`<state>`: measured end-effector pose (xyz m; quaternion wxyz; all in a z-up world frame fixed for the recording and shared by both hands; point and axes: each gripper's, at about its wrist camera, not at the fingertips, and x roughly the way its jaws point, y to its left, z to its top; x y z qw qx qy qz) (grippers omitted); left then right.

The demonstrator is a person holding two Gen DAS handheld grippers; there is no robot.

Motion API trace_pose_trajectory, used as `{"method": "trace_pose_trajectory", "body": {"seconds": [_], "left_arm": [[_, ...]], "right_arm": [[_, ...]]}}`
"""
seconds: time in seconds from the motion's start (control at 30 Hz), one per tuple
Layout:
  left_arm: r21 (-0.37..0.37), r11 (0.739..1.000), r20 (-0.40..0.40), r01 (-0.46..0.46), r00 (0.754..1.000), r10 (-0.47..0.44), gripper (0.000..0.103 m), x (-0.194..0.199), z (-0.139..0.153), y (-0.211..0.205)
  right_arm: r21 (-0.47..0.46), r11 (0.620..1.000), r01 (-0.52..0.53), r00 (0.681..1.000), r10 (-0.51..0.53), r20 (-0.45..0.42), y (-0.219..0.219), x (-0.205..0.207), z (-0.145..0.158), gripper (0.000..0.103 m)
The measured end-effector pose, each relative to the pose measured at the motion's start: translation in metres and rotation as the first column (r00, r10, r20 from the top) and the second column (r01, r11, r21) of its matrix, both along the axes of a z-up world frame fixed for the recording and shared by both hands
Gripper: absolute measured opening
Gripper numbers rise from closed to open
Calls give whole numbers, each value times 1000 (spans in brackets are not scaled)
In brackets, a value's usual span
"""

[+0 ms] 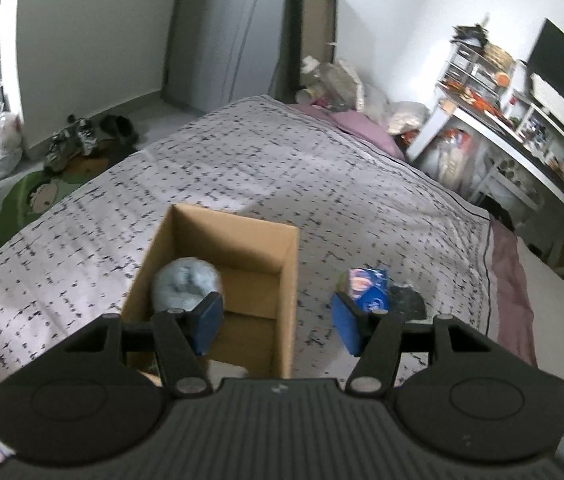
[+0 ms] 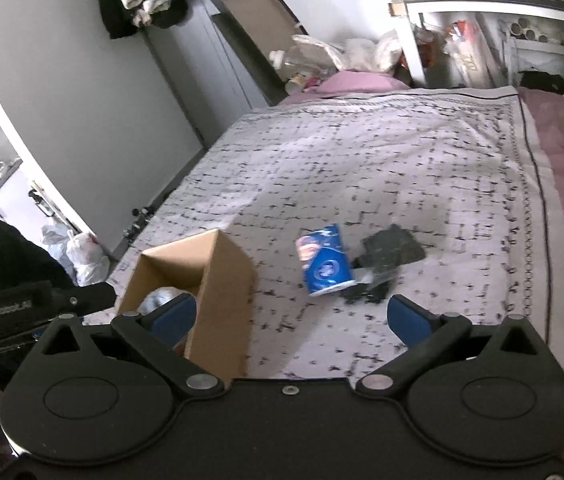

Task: Organize soft objects
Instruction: 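Grasp the blue Vinda tissue pack with the left tool while the right tool grasps the black plastic bag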

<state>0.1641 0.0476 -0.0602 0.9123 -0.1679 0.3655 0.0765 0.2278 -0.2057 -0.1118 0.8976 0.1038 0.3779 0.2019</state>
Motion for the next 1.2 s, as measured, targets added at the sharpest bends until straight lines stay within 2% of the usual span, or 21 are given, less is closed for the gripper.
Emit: {"method": "trace_pose_trajectory", "body": {"seconds": [0.23, 0.43, 0.57, 0.93, 1.07, 1.2], "left_arm": [[-36, 998, -2, 50, 999, -51, 59, 16, 1, -29], [-16, 998, -20, 61, 998, -62, 59, 33, 0, -50], [-12, 997, -49, 80, 996, -80, 59, 46, -2, -61], [-24, 998, -119, 57, 991, -60, 59, 82, -18, -77], [-31, 998, -141, 47, 989, -50, 59, 96, -29, -80], [-39, 998, -162, 47, 985, -53, 59, 108, -43, -85]], "right_arm": [[22, 1000, 14, 1000, -14, -9, -27, 13, 2, 103], [61, 997, 54, 998, -51, -45, -49, 29, -3, 103], [55, 995, 88, 994, -84, -72, -58, 44, -6, 103], [63, 988, 144, 984, -136, -113, -69, 84, -9, 103], [92, 980, 177, 975, -161, -156, -74, 97, -23, 103], [109, 974, 199, 963, -174, -207, -81, 104, -50, 103]]}}
